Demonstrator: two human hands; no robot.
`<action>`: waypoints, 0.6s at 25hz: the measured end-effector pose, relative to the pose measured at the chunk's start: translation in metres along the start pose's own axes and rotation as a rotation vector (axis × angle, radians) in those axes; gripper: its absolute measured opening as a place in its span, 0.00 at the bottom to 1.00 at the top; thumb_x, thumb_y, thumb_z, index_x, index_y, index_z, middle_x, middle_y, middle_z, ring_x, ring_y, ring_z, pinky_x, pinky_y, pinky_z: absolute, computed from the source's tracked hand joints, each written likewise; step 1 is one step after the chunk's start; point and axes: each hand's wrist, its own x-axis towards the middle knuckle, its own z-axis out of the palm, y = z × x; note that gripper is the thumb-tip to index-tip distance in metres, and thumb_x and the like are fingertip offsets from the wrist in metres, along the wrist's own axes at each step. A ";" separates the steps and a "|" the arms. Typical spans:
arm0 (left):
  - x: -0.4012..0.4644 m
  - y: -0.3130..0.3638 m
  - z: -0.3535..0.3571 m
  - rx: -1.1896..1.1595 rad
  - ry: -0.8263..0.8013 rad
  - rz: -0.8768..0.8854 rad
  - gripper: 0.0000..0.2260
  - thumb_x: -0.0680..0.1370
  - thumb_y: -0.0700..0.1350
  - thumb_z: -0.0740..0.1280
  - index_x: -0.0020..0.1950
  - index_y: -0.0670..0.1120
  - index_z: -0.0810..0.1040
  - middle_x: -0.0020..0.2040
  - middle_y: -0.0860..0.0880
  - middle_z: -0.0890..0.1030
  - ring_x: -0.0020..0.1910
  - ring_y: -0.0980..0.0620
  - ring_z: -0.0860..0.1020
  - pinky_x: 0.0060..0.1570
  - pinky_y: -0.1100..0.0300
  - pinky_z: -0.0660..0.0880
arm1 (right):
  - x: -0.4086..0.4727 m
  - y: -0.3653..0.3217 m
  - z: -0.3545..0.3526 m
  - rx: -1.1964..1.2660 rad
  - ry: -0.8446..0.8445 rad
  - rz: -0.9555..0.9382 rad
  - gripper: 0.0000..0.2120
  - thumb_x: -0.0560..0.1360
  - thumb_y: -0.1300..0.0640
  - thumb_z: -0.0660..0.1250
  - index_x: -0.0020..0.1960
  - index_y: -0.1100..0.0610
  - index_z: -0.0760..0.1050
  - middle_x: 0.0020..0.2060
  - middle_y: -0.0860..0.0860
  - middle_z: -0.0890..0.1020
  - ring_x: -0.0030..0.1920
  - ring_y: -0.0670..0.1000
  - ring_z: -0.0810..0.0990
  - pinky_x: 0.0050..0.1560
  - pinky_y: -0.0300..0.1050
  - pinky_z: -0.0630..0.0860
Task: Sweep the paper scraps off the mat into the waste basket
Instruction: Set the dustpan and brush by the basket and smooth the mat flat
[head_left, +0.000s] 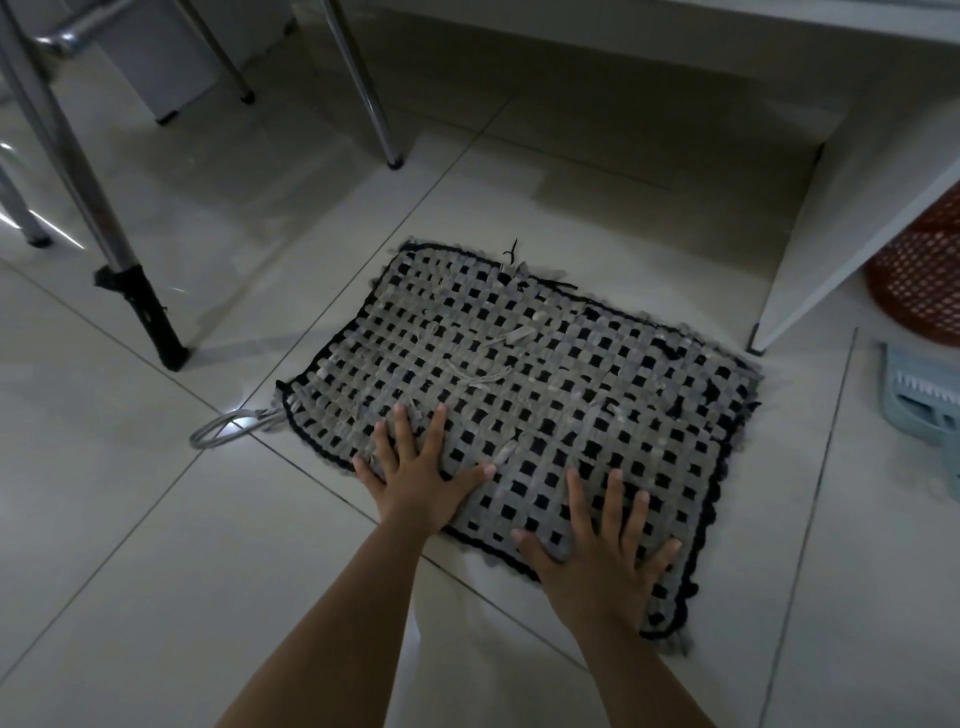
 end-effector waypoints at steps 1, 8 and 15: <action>-0.001 0.000 0.000 0.001 0.002 -0.002 0.42 0.65 0.74 0.56 0.72 0.64 0.40 0.75 0.49 0.31 0.72 0.45 0.29 0.66 0.40 0.28 | 0.000 0.000 0.000 0.002 0.003 0.002 0.40 0.54 0.22 0.28 0.58 0.36 0.16 0.62 0.46 0.19 0.65 0.54 0.21 0.43 0.58 0.08; -0.003 0.000 0.002 0.009 0.018 -0.022 0.41 0.65 0.74 0.56 0.72 0.65 0.40 0.75 0.49 0.32 0.72 0.45 0.29 0.67 0.40 0.29 | -0.002 0.002 0.005 0.012 0.032 0.013 0.40 0.54 0.22 0.26 0.59 0.36 0.15 0.63 0.46 0.18 0.66 0.54 0.21 0.46 0.59 0.09; -0.010 0.015 -0.011 0.094 0.041 -0.004 0.35 0.72 0.67 0.55 0.75 0.59 0.45 0.77 0.47 0.38 0.74 0.42 0.34 0.68 0.41 0.30 | 0.001 0.003 -0.007 0.053 -0.013 -0.030 0.40 0.64 0.23 0.35 0.70 0.38 0.28 0.71 0.49 0.26 0.70 0.56 0.24 0.46 0.58 0.10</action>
